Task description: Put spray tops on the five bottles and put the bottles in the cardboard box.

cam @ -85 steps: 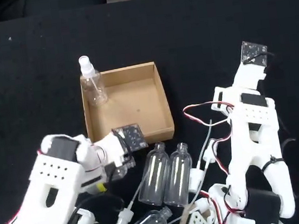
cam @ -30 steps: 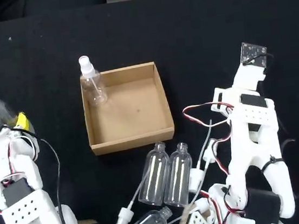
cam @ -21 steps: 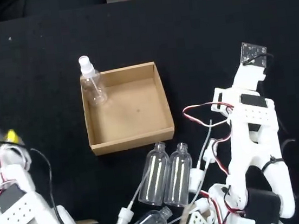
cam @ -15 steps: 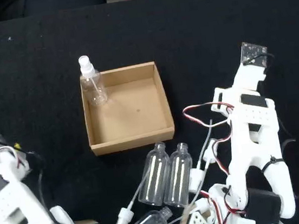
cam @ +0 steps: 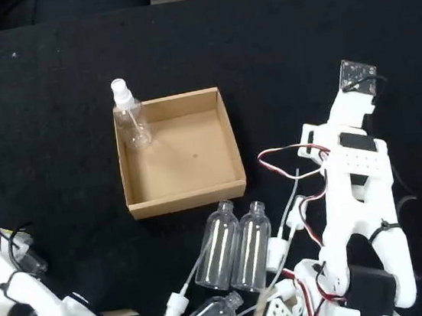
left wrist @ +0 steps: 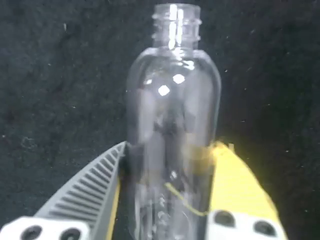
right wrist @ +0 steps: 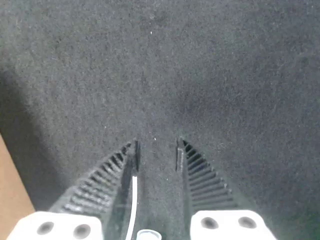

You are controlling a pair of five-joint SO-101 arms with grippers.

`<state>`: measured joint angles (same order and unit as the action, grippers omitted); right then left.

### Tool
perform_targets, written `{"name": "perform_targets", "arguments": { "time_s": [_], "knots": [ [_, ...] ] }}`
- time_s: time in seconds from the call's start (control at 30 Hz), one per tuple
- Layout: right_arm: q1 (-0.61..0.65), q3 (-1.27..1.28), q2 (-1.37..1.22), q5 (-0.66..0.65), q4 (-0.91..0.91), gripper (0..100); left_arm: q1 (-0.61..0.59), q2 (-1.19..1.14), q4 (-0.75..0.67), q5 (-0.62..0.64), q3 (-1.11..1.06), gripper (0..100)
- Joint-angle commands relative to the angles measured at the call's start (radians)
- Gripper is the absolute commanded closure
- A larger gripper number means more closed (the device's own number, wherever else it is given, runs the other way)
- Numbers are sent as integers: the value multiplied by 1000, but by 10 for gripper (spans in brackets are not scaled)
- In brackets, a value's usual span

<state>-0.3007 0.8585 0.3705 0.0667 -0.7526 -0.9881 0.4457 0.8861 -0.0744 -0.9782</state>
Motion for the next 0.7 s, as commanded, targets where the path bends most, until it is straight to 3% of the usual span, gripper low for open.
{"name": "perform_targets", "arguments": {
  "time_s": [0.0, 0.27, 0.67],
  "knots": [
    [9, -2, 50, 2, 23, 897, -12, -37, 6, -5, 64, 669],
    [9, -2, 50, 2, 23, 897, -10, -49, 135, -5, 249, 669],
    [6, -1, 50, 2, 23, 897, 27, -241, 133, -5, 394, 669]
  ]
}}
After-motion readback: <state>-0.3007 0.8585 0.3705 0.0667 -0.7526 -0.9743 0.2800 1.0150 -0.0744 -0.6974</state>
